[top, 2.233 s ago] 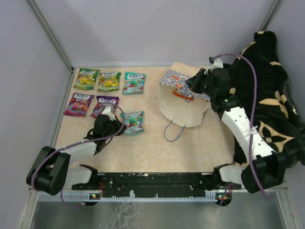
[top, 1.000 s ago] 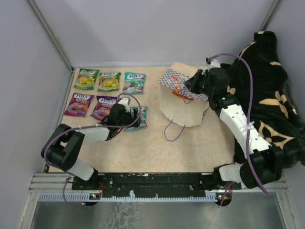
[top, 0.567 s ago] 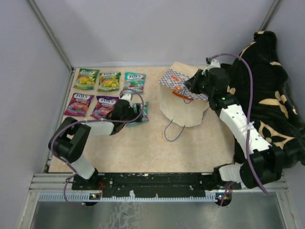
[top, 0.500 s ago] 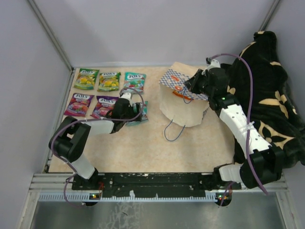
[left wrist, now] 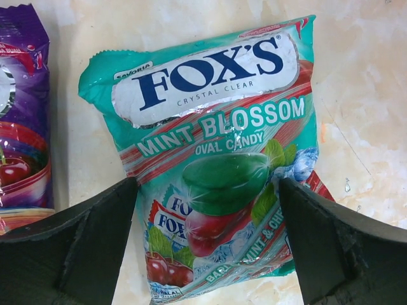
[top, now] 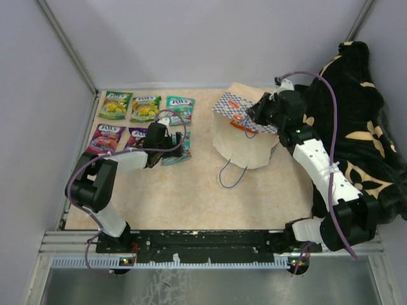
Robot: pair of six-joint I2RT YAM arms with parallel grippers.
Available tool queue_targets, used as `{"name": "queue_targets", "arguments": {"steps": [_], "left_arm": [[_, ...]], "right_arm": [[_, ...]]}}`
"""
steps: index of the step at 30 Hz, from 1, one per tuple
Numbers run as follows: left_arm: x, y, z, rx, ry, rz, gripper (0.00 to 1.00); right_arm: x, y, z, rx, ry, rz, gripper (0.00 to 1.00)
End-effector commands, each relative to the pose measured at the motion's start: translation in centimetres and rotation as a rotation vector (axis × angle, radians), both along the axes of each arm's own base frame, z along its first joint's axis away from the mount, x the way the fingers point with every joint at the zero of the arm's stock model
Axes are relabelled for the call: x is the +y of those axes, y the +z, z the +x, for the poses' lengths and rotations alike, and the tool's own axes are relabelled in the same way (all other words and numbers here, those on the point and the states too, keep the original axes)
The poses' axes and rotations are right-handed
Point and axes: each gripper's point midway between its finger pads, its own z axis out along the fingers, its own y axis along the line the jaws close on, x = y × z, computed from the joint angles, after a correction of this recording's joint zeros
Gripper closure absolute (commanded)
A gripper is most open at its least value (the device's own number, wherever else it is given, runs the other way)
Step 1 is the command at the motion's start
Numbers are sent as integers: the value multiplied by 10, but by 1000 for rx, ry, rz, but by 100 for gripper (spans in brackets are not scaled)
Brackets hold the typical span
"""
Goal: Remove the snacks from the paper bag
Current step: Place the snack at the center of the board, then take out the snack from the paper bag.
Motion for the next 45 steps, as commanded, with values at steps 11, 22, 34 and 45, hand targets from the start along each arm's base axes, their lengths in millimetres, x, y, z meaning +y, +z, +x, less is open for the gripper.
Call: {"name": "queue_targets", "arguments": {"steps": [11, 22, 34, 45], "left_arm": [[-13, 113, -2, -77, -75, 6, 0], [-172, 213, -88, -430, -482, -307, 1], [-303, 179, -57, -526, -518, -609, 0], [-319, 106, 34, -402, -191, -767, 0]], "right_arm": [[3, 59, 7, -135, 11, 55, 100], [3, 73, 11, -147, -1, 57, 100], [0, 83, 4, -150, -5, 55, 100], [-11, 87, -7, -161, -30, 11, 99]]}}
